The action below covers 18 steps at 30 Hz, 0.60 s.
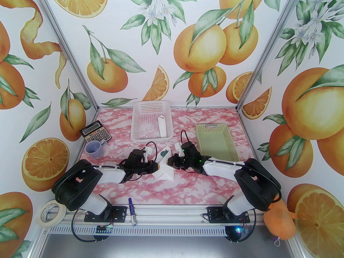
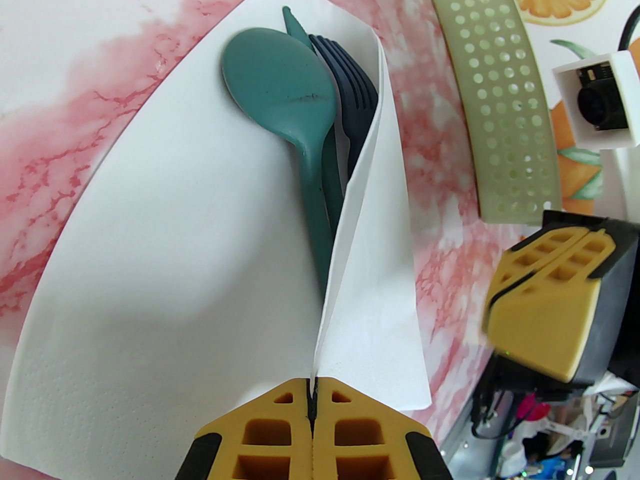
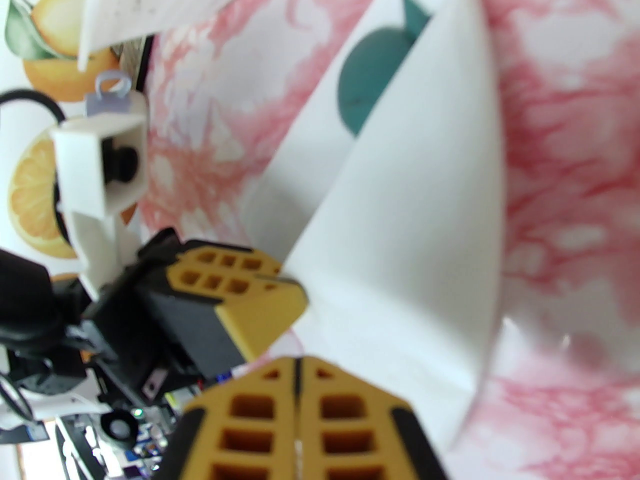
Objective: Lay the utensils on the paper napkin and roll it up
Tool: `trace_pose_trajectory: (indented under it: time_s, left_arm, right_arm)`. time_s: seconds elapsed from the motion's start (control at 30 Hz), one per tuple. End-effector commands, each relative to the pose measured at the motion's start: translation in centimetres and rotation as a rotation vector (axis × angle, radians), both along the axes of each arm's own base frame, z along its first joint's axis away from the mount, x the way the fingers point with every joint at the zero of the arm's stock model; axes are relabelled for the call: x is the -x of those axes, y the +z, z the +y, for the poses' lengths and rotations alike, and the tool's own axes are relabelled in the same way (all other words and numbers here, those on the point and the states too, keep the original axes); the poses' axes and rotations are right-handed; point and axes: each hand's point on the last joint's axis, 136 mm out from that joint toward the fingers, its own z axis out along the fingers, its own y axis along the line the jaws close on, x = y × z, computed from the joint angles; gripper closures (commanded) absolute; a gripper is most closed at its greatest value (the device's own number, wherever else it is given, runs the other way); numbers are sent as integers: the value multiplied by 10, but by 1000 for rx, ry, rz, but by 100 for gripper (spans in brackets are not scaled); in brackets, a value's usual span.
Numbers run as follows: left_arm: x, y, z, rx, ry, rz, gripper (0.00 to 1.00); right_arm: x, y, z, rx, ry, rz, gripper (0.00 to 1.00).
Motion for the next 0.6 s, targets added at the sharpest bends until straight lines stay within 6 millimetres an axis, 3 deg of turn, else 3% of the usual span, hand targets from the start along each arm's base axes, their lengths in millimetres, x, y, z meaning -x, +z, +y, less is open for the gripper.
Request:
trace_pose_trajectory:
  time_s: [0.0, 0.57]
  left_arm:
    - [-10, 10, -2, -11, 1, -47, 100]
    - [-12, -5, 5, -77, 6, -40, 100]
  right_arm:
    - [3, -10, -22, 97, -3, -2, 100]
    - [40, -12, -9, 52, 111, 22, 100]
